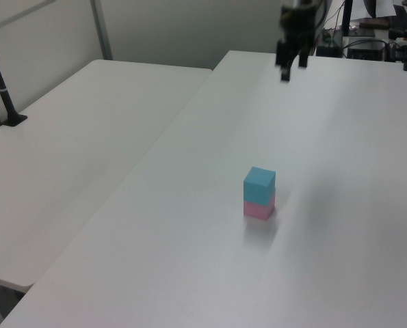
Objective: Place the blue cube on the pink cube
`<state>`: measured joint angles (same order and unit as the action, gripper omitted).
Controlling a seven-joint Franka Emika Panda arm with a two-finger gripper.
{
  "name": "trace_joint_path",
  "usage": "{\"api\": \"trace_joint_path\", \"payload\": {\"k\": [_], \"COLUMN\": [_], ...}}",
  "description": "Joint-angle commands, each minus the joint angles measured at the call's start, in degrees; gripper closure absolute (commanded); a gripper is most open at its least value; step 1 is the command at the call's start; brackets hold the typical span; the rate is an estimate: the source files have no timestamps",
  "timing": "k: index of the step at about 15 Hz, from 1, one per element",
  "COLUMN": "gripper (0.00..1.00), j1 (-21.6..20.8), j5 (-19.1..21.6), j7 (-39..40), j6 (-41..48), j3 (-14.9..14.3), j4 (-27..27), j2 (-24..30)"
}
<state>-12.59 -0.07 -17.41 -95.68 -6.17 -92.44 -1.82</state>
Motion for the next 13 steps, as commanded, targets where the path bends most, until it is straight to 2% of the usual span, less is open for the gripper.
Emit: {"api": "trace_joint_path", "payload": {"k": [1,4,7,13], "gripper": [0.0,0.0,0.0,0.0], "j1": [4.8,8.0,10.9,12.0], "j5": [0.1,-0.5,-1.3,-1.5], "j7": [7.4,11.6,21.2,23.0], "j6": [1.8,1.7,2.1,1.5], "j3": [0.1,-0.1,0.0,0.0], "j4": [-1.3,-1.3,-1.4,-1.3], "j2": [5.4,5.8,6.9,7.1]}}
